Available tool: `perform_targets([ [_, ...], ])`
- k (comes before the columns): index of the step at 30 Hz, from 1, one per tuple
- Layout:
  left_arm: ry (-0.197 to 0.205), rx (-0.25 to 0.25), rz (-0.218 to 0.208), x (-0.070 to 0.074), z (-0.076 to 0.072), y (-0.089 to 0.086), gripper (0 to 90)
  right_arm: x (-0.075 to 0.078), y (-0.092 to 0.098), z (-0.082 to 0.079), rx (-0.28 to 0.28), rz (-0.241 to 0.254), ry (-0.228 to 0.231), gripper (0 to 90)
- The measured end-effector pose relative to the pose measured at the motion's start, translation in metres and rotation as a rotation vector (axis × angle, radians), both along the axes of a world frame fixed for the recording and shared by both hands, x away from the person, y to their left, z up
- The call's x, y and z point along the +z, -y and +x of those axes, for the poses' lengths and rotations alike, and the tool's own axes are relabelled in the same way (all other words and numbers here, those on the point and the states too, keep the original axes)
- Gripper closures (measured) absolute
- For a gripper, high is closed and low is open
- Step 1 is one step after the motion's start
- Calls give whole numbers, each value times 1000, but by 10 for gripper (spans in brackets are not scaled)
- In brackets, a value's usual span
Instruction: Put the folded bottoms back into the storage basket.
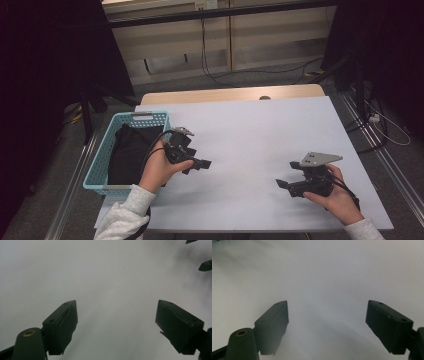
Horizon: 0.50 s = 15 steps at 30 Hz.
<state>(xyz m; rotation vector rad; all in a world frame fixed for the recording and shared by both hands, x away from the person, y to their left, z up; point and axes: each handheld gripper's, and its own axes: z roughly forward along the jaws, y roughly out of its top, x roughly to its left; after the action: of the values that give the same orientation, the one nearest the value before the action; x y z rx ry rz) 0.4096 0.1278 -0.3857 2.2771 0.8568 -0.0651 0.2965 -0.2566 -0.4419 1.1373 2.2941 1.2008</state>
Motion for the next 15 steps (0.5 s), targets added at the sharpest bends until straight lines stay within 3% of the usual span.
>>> perform_targets([
  [15,-5,-12,-24,-10,-7,1,176,0,4,-3,-9,3,2,182],
])
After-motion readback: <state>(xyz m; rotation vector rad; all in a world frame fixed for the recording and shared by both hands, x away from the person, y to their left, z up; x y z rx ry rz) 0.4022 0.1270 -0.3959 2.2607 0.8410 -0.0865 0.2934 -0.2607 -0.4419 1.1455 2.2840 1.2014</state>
